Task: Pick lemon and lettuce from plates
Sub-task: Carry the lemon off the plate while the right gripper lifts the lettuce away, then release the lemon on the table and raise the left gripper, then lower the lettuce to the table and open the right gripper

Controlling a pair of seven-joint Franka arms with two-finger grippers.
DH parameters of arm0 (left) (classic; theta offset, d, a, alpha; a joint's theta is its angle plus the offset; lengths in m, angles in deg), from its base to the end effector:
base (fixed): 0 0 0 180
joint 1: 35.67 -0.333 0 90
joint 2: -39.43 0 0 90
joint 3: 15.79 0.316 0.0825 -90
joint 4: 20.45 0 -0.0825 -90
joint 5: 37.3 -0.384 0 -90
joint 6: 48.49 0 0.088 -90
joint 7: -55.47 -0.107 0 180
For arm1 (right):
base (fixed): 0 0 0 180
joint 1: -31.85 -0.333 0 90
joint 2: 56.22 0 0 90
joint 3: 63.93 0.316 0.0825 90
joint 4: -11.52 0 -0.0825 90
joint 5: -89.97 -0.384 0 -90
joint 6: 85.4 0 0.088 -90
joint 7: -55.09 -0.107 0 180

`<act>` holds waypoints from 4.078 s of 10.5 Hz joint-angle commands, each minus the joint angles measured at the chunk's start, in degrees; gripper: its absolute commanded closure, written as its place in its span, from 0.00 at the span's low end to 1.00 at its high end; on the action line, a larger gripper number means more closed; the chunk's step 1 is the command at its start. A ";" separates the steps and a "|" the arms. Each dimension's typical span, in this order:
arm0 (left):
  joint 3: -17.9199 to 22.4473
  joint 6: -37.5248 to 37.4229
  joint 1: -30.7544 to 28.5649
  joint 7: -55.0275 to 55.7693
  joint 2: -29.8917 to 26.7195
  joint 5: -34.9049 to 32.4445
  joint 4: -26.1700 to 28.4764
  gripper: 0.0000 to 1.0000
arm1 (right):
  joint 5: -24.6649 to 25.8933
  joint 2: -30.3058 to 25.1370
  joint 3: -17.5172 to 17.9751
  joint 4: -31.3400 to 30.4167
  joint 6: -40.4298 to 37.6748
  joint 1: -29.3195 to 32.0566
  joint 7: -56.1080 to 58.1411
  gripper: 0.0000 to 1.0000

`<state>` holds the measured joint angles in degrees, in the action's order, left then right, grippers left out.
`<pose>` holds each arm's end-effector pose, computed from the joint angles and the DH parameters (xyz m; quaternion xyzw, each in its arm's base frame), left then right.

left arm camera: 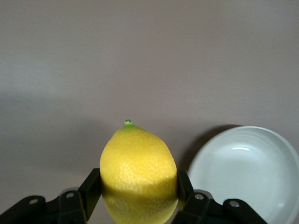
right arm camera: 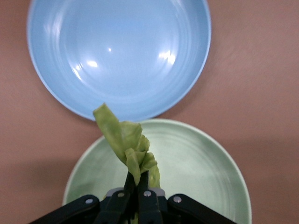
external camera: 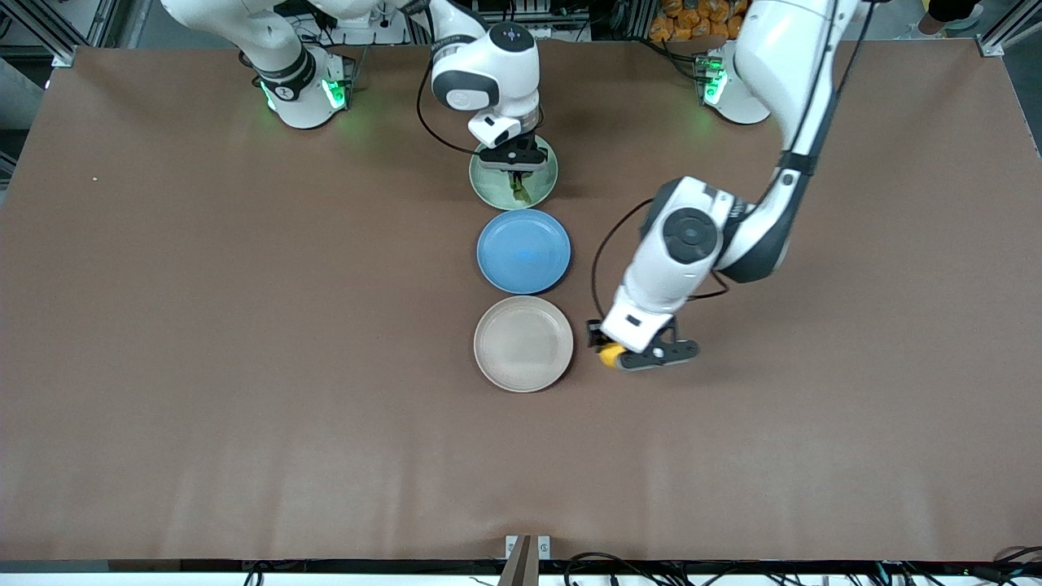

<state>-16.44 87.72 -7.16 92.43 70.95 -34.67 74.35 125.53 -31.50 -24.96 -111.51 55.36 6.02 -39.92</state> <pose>0.6106 -0.3401 0.3080 0.9925 0.0839 0.0612 0.0639 0.2423 0.5128 0.2406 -0.9970 0.0441 -0.0630 0.0032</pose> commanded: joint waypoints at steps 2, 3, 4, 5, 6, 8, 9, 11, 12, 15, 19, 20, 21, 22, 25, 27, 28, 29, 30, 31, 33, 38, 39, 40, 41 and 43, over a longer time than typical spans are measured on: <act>-0.40 -1.72 -7.40 -13.80 -3.22 -0.44 7.24 1.00 | -8.20 -6.96 3.39 0.33 -1.88 5.87 4.71 1.00; -0.40 -4.26 -9.95 -18.28 -3.57 -0.53 7.24 1.00 | -12.40 -7.66 3.39 2.07 -4.15 6.84 8.22 1.00; -0.40 -6.90 -12.58 -22.77 -4.01 -0.44 7.07 1.00 | -15.75 -8.02 3.31 4.35 -8.00 7.63 12.08 1.00; -0.40 -9.18 -15.13 -27.68 -4.27 -0.44 7.07 1.00 | -18.22 -8.81 3.30 6.38 -11.44 8.77 15.17 1.00; -0.40 -10.51 -17.77 -32.34 -4.28 -0.44 7.07 1.00 | -21.12 -10.29 3.13 6.75 -12.17 10.87 19.46 1.00; -0.32 -11.31 -21.91 -38.17 -3.49 -0.53 7.24 1.00 | -25.53 -12.41 1.30 7.19 -12.87 14.65 27.29 1.00; -0.32 -11.84 -22.88 -38.97 -2.53 -0.53 7.24 1.00 | -26.41 -12.42 -0.89 7.54 -13.66 16.06 30.90 1.00; -0.23 -11.84 -24.12 -39.25 -0.85 -0.53 6.98 1.00 | -27.56 -12.42 -6.95 7.72 -14.81 17.57 39.85 1.00; -0.32 -11.84 -24.65 -39.25 -0.33 -0.53 6.98 0.59 | -27.56 -12.33 -10.46 7.63 -14.90 18.18 44.51 1.00; -0.32 -11.84 -25.87 -39.33 -0.49 -0.53 6.98 0.00 | -27.56 -11.54 -21.27 7.28 -14.90 19.59 59.18 1.00; -0.23 -14.29 -26.06 -38.37 -5.49 -0.53 6.28 0.00 | -27.21 -6.98 -35.07 7.54 -11.40 19.24 71.86 1.00; -0.23 -15.87 -26.06 -38.37 -8.29 -0.53 6.02 0.00 | -27.21 -5.66 -37.28 7.63 -10.08 19.24 73.63 1.00; -0.32 -17.11 -25.97 -38.37 -11.10 -0.53 6.01 0.00 | -27.12 -4.34 -39.48 7.63 -7.98 19.33 75.30 1.00; -0.58 -17.38 -26.06 -38.28 -13.57 -0.53 6.01 0.00 | -27.38 -2.68 -41.67 7.63 -5.17 19.33 77.14 1.00; -0.40 -21.49 -25.71 -36.89 -19.81 -0.53 5.49 0.00 | -27.04 0.84 -43.80 7.72 -1.46 19.33 77.69 1.00; -0.32 -27.10 -25.97 -36.61 -23.60 -0.53 3.30 0.00 | -26.60 2.95 -45.56 7.72 0.73 19.33 77.95 1.00; -0.14 -30.44 -25.45 -36.61 -24.48 -0.53 1.55 0.00 | -26.51 3.57 -46.08 7.72 1.70 19.33 78.48 1.00; 0.64 -31.87 -24.31 -36.52 -26.67 -0.62 1.45 0.00 | -26.59 4.01 -46.44 7.72 2.15 19.33 78.48 1.00; 3.87 -32.58 -20.38 -36.52 -28.52 -1.40 1.53 0.00 | -26.59 4.28 -46.44 7.89 2.94 19.33 78.48 1.00; 6.34 -32.93 -17.56 -36.52 -29.75 -2.10 1.53 0.00 | -26.51 4.46 -46.44 7.98 3.12 19.33 78.48 1.00; 6.36 -33.11 -17.27 -36.52 -31.08 -2.81 0.92 0.00 | -26.51 5.77 -46.44 8.24 4.61 19.94 78.57 1.00; 6.01 -43.31 -17.80 -36.61 -30.12 -2.81 -5.68 0.00 | -27.29 6.48 -47.06 8.68 4.79 20.30 79.98 0.03; 5.92 -43.40 -17.45 -36.35 -30.12 -2.81 -5.59 0.00 | -27.38 6.04 -47.23 9.73 4.09 20.21 80.06 0.00; 5.49 -43.48 -17.27 -35.04 -30.20 -2.90 -5.50 0.00 | -27.47 5.78 -47.23 11.04 4.00 20.12 80.06 0.00; 4.70 -43.49 -17.53 -34.59 -30.20 -2.81 -5.59 0.00 | -27.56 5.69 -47.15 13.06 2.61 20.12 79.63 0.00; 4.69 -43.31 -17.71 -34.85 -30.12 -3.95 -5.67 0.00 | -27.74 3.86 -46.88 17.45 -5.45 20.21 79.62 0.00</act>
<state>-11.47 45.55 -24.92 56.49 40.38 -36.22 70.08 99.25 -25.82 -72.21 -98.80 57.63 25.90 38.74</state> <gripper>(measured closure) 0.000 0.414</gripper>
